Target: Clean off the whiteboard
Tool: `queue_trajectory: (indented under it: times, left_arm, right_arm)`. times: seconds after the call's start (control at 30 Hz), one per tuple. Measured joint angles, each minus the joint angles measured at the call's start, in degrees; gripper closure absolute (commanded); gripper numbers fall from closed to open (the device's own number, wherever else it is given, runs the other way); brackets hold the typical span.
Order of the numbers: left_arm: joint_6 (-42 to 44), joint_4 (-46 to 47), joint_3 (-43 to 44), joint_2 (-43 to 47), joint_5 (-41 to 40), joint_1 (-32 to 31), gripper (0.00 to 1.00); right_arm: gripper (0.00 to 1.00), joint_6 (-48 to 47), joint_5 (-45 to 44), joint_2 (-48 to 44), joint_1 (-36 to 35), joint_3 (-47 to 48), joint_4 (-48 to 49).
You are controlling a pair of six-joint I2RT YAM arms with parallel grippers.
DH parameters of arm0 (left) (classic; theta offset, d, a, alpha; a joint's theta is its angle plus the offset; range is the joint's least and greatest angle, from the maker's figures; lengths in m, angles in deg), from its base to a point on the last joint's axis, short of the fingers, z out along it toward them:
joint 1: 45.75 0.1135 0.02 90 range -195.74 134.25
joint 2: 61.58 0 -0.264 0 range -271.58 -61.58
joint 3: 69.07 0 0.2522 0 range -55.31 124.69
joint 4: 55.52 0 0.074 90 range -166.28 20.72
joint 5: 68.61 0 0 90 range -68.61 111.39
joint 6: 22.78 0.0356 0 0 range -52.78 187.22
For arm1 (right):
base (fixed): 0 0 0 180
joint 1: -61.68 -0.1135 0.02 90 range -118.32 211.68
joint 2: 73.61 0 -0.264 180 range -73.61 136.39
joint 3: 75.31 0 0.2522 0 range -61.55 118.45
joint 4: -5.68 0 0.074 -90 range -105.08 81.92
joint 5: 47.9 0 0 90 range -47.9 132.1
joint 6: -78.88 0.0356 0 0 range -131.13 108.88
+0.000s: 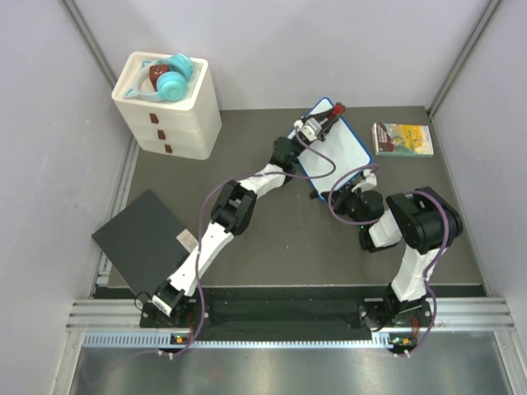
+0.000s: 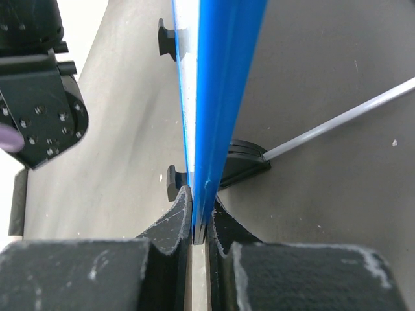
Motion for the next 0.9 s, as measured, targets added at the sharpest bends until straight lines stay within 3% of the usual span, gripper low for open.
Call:
queue_trajectory:
  times: [0.37, 0.9]
  left_arm:
    - [-0.4, -0.7, -3.3, -0.6, -2.8, 4.1, 1.00]
    - [-1.1, 1.6, -2.4, -0.6, 0.5, 1.5, 1.00]
  right_arm:
    - [1.00, 0.2, 0.1, 0.1, 0.0, 0.0, 0.1]
    - [1.00, 0.8, 0.0, 0.4, 0.0, 0.0, 0.4]
